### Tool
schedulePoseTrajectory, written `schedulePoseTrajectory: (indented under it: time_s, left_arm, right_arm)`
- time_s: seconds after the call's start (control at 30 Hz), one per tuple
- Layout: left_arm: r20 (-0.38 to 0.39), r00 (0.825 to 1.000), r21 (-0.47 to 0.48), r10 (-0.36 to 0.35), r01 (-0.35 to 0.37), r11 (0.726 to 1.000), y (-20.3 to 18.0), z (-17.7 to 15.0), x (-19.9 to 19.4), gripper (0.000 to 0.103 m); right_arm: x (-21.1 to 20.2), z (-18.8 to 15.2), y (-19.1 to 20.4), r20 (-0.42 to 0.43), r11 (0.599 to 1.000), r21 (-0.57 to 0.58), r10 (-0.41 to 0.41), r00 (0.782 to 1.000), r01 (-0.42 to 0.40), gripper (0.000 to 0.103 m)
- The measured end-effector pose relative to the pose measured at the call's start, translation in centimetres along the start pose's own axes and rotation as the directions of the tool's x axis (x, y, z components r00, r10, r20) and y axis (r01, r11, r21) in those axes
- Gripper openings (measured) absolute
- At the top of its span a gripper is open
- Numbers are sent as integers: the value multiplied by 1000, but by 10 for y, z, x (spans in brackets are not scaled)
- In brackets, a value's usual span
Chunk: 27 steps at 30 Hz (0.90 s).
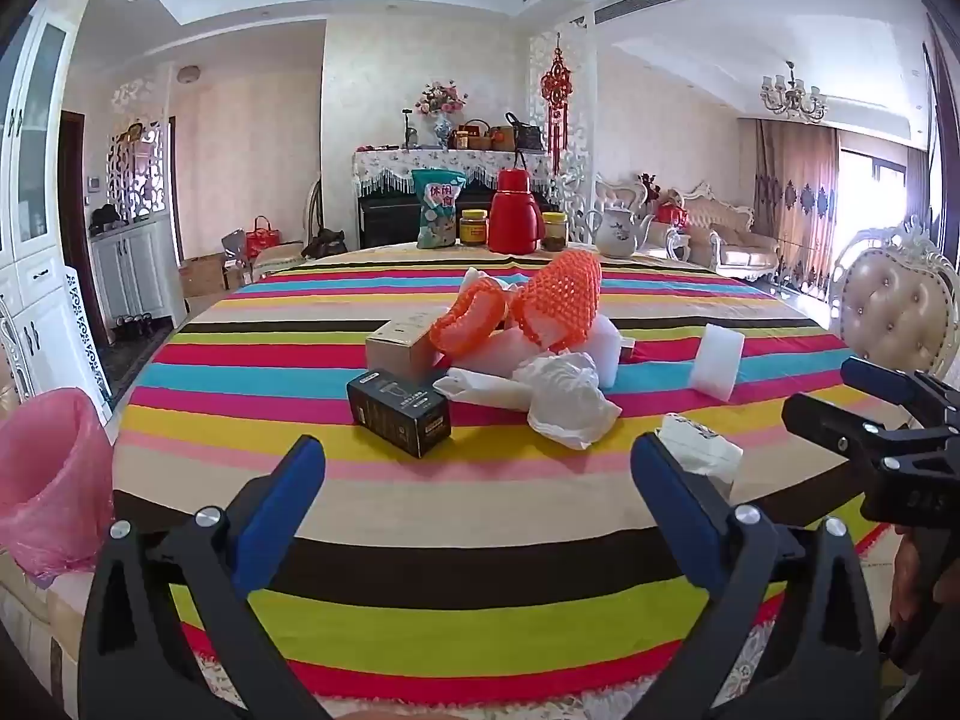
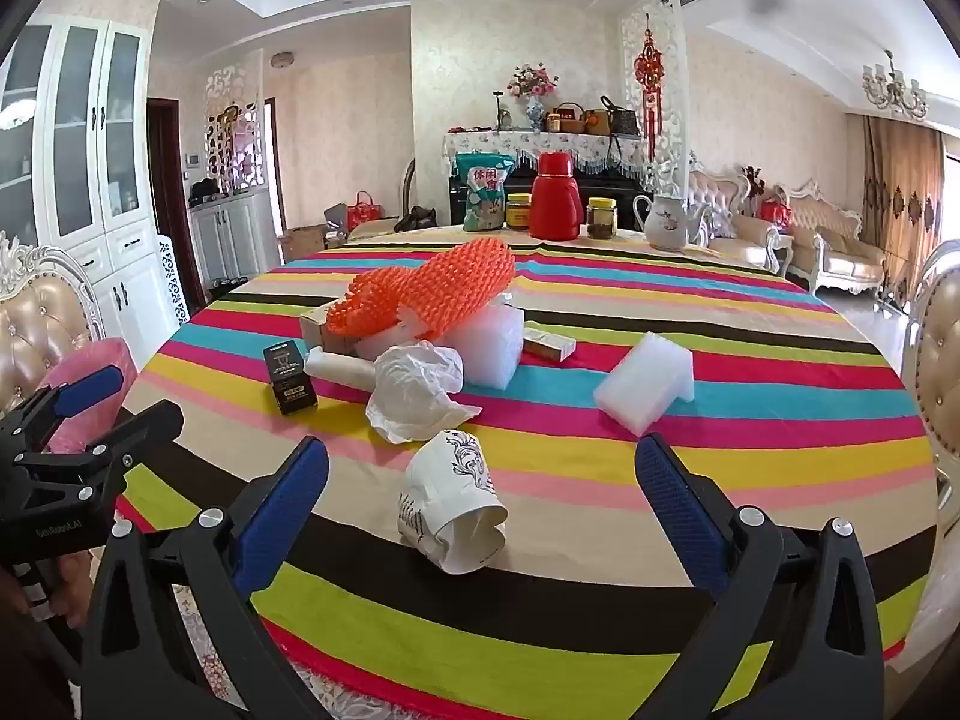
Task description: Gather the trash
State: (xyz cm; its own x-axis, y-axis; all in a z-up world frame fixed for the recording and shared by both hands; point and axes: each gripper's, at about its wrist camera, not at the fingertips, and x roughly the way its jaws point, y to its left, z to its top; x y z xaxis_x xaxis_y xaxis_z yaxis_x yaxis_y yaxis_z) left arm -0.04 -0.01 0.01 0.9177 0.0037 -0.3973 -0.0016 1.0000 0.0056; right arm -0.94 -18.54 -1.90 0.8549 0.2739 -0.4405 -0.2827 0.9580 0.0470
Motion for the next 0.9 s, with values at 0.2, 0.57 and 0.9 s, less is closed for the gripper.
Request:
schedulePoseTrajectory:
  time_s: [0.2, 0.57, 0.9]
  left_arm:
    - [-2, 1000, -21, 1, -1, 1000, 1, 0, -2, 99]
    - [-11, 1000, -18, -7, 7, 1000, 5, -2, -1, 99]
    - [-20, 1000, -12, -13, 13, 1000, 6, -4, 1, 99]
  right_arm:
    - [0, 1, 0, -3, 1000, 5, 4, 1000, -4, 96]
    - [6, -1, 5, -8, 1000, 0, 13, 1000, -13, 96]
    - [8, -2, 5, -13, 1000, 4, 15, 1000, -15, 96]
